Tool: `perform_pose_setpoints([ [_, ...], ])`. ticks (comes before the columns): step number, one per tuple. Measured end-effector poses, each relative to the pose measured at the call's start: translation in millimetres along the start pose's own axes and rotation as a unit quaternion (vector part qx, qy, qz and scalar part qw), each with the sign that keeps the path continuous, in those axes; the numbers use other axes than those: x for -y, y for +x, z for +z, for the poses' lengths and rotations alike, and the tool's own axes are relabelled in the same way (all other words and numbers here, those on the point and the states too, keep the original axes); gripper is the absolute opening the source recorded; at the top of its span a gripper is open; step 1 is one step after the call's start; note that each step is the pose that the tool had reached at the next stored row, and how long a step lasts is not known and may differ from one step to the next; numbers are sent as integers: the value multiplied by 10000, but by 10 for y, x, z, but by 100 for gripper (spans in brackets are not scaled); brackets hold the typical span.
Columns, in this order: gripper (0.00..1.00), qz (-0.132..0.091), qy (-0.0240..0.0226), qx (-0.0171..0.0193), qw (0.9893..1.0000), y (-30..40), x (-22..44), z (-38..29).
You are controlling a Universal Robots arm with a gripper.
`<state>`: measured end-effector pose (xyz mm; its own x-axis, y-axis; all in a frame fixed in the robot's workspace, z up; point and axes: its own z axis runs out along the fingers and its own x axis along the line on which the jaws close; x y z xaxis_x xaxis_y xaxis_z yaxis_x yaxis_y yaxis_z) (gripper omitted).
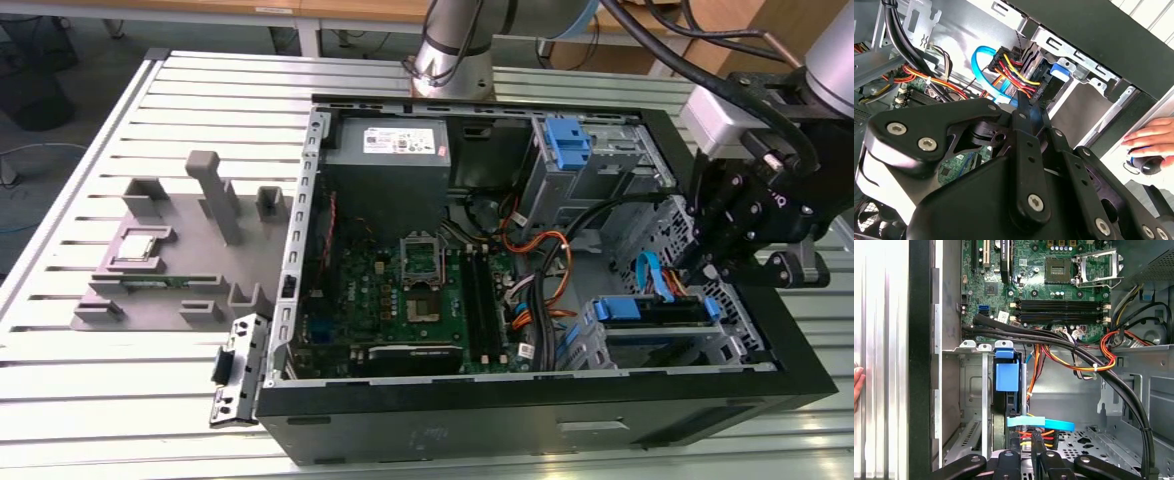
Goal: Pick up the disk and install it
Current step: 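Insert the second disk wire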
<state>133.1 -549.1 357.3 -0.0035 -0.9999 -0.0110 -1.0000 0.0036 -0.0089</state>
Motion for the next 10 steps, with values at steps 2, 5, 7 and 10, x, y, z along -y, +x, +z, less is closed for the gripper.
perform_pose_setpoints([
  [2, 24, 0, -63, 2, 10000, 0, 1, 5],
  [5, 24, 2, -102, 0, 9999, 0, -1, 3],
  [7, 24, 1, -110, -1, 9999, 0, 0, 3],
  [10, 24, 1, -111, 0, 9999, 0, 0, -19],
])
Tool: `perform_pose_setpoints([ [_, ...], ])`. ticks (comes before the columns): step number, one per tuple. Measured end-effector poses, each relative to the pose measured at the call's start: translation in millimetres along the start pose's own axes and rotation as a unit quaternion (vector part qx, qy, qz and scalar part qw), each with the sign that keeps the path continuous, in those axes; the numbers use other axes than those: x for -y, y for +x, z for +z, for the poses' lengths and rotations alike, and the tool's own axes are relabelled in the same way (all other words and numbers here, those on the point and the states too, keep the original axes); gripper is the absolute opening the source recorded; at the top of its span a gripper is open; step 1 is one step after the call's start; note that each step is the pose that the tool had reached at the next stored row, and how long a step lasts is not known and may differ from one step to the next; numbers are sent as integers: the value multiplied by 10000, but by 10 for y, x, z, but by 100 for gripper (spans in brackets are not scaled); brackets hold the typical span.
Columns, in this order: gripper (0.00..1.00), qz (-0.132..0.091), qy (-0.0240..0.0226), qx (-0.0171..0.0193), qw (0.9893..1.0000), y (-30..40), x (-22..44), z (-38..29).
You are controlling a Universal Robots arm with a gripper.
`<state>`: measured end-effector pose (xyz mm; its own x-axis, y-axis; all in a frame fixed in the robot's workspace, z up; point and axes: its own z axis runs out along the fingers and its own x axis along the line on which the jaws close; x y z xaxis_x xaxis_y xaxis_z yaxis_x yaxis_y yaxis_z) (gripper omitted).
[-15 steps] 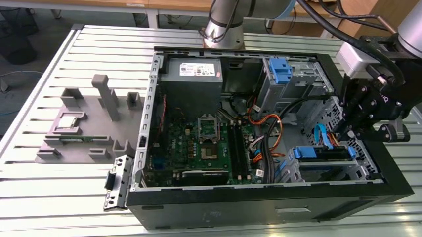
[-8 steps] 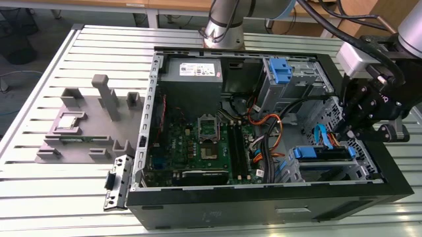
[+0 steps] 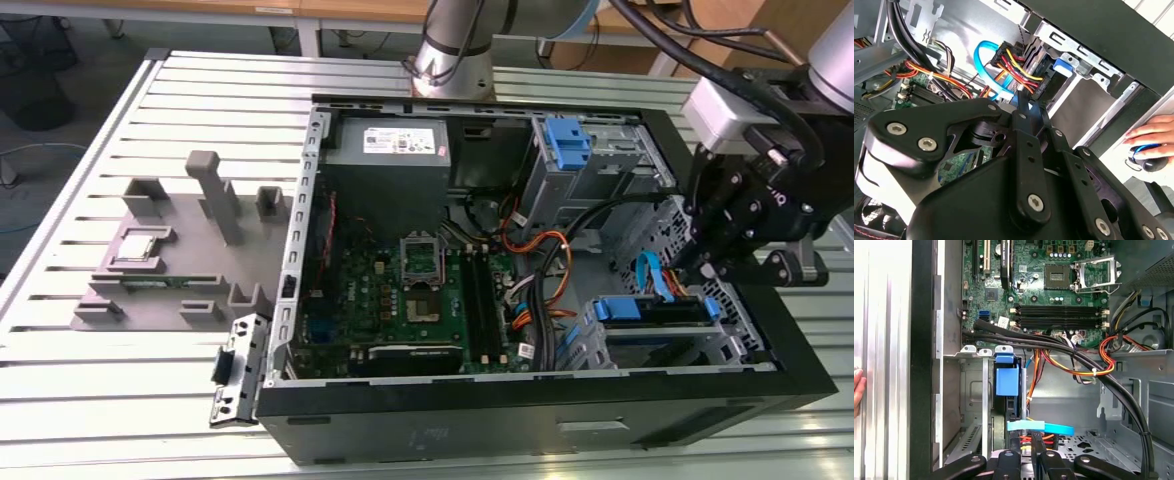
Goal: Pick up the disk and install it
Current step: 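Insert the second disk wire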
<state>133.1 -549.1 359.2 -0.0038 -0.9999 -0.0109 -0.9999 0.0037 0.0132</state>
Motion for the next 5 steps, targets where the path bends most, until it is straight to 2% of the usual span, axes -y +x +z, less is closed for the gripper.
perform_pose_setpoints([
  [5, 24, 0, 0, 0, 10000, 0, 0, -14],
])
